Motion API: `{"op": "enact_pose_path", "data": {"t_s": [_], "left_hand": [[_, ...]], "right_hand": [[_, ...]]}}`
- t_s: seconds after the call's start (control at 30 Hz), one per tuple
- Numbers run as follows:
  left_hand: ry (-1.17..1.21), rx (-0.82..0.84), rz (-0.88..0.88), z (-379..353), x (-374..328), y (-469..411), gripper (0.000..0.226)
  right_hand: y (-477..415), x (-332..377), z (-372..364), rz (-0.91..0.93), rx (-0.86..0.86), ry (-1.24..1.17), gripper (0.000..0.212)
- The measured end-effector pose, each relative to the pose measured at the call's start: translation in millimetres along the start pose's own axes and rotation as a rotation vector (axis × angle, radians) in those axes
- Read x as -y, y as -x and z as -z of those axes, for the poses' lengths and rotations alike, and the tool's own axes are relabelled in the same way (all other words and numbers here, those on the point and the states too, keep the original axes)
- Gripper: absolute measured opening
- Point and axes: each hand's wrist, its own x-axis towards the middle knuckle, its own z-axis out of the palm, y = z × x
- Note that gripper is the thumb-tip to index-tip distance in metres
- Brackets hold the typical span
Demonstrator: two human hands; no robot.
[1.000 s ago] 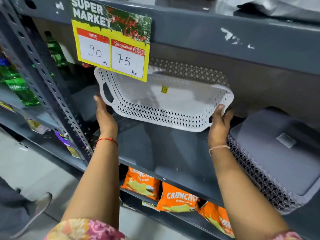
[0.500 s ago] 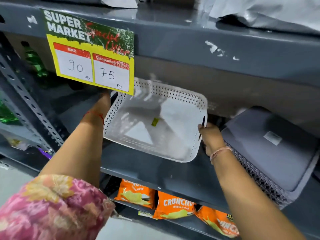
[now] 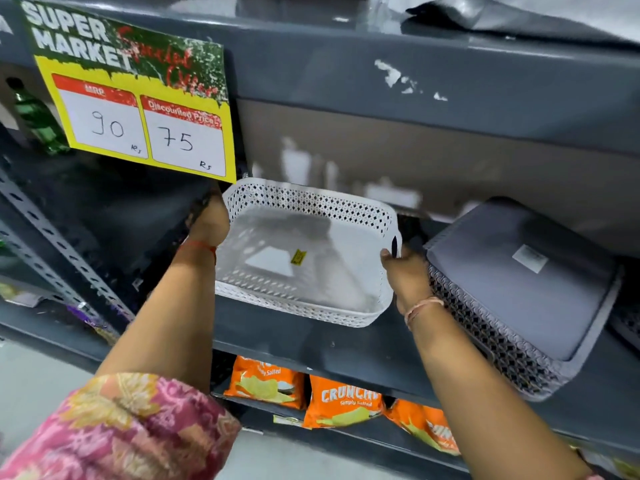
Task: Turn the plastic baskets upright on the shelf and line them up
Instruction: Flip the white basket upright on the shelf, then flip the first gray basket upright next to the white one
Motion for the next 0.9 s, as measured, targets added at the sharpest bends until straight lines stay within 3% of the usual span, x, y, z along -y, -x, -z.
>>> {"op": "enact_pose_path", "data": {"t_s": [0.1,0.2,0.3,0.43,0.5,0.6,0.73,0.9], "left_hand": [[-0.2,-0.181,-0.177,-21,-21,59,0.056],[-0.148,-0.219,-0.427,-59,-30,125,0.061],[-0.11,-0.151,-0.647,-107,-35,182,0.077],[-0.097,-0.014,-0.728,-160,-35,254,0.083],[-0.057,0.057,-0.683,-182,-25,281,0.09],[0.047,0.149,-0.48,-213,-9,319,0.098],[0.116,0.165,-0.184,-243,5,350,0.057],[0.185,0.107,-0.013,-264,13,374,0.053]], "right_hand": [[17,9,10,0.285,-0.065,0.329,0.062],[32,16,30,0.598,-0.16,0.451,0.064],[31,12,64,0.667,-0.218,0.51,0.062],[17,-11,119,0.625,-0.336,0.532,0.071],[9,-23,146,0.594,-0.365,0.578,0.076],[-6,-45,192,0.541,-0.369,0.694,0.085],[-34,-67,239,0.379,-0.299,0.765,0.097],[-72,-76,270,0.142,-0.186,0.786,0.089]]}}
